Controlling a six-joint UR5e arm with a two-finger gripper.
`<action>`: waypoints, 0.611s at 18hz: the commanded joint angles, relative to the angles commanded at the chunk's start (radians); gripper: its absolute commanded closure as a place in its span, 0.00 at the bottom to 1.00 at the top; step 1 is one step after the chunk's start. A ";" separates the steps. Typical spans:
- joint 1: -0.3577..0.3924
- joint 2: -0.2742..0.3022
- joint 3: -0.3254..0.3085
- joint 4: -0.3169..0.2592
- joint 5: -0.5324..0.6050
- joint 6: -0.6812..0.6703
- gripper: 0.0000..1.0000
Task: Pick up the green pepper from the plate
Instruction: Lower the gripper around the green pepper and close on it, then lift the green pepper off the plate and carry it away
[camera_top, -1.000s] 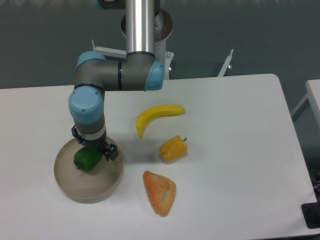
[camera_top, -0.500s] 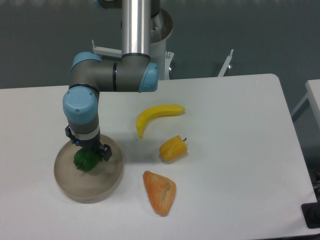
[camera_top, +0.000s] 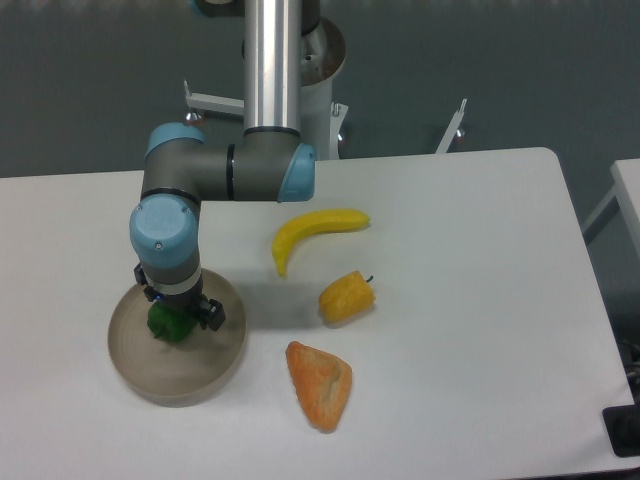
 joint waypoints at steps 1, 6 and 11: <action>0.000 -0.003 0.002 0.000 -0.002 0.002 0.51; 0.026 0.034 0.034 0.002 -0.032 0.017 0.73; 0.165 0.141 0.038 0.000 -0.049 0.112 0.75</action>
